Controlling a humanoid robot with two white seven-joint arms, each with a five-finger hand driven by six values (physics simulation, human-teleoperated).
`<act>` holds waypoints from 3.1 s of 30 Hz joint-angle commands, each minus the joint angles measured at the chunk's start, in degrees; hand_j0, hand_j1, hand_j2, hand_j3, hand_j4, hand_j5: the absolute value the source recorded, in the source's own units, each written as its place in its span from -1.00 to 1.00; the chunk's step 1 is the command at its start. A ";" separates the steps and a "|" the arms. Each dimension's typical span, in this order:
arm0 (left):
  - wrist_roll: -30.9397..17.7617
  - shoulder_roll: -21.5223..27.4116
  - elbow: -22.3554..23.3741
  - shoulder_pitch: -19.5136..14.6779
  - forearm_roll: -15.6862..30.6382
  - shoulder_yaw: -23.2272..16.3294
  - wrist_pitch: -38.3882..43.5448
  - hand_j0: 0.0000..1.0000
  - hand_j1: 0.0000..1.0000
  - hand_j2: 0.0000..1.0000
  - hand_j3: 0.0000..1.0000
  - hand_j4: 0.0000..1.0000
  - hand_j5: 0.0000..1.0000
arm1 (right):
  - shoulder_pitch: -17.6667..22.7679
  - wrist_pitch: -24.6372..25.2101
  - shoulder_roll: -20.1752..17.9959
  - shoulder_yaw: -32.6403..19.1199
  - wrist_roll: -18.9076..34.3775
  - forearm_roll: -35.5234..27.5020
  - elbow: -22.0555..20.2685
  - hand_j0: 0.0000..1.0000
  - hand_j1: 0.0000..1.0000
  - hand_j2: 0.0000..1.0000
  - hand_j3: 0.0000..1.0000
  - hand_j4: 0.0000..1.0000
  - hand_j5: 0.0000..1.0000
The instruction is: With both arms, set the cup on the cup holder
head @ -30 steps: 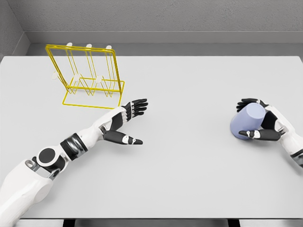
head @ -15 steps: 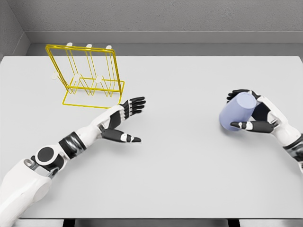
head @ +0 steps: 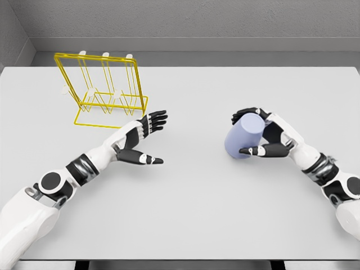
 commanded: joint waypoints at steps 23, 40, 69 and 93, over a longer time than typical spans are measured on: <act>-0.01 -0.82 1.60 0.00 0.25 0.06 -1.07 1.00 1.00 1.00 1.00 1.00 1.00 | -1.93 0.06 9.02 3.17 0.00 3.97 0.48 0.42 0.42 0.42 0.42 0.42 0.42; 0.07 -1.44 3.27 -0.18 -1.15 1.29 -1.16 1.00 1.00 1.00 1.00 1.00 1.00 | -4.04 0.06 13.24 3.70 0.00 7.83 5.66 1.00 1.00 1.00 1.00 1.00 1.00; -0.19 -7.76 6.52 0.79 -7.66 2.61 -3.62 1.00 1.00 1.00 1.00 1.00 1.00 | -9.23 0.06 -4.08 0.09 0.00 9.24 6.63 1.00 1.00 1.00 1.00 1.00 1.00; -5.46 -11.46 8.89 -0.53 -7.92 1.82 -7.22 1.00 1.00 1.00 1.00 1.00 1.00 | -22.85 0.06 -11.02 1.76 -3.53 47.39 5.66 1.00 1.00 1.00 1.00 1.00 1.00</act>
